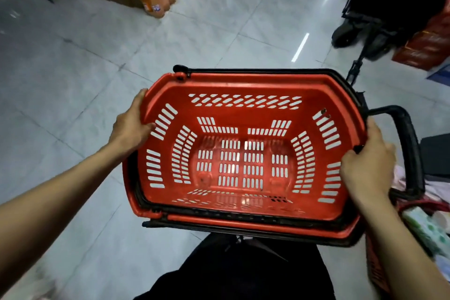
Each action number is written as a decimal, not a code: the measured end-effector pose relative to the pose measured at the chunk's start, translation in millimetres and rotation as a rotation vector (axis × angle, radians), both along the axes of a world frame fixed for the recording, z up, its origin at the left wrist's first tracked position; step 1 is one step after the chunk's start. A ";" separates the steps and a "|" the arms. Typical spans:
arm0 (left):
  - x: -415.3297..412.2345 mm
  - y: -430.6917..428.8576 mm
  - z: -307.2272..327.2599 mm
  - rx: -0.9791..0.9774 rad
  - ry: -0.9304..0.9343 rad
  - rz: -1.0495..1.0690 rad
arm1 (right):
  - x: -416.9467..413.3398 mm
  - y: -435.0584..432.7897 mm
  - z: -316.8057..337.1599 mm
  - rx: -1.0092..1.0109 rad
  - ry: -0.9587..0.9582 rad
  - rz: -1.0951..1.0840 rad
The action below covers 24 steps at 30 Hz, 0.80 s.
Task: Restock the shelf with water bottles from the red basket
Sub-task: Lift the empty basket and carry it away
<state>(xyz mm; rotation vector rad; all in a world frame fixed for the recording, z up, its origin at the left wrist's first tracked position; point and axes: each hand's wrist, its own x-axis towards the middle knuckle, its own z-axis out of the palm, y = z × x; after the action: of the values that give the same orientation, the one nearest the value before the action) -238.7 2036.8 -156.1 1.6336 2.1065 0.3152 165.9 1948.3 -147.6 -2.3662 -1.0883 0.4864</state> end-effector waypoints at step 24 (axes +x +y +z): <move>59.8 466.3 -402.8 -0.125 0.020 -0.028 | 73.0 460.1 -422.3 -0.090 0.124 0.142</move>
<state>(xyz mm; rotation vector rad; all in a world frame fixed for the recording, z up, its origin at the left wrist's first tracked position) -178.8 2503.1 -558.9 1.5982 2.0717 0.1553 238.9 2408.4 -569.9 -2.3099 -1.2049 0.7378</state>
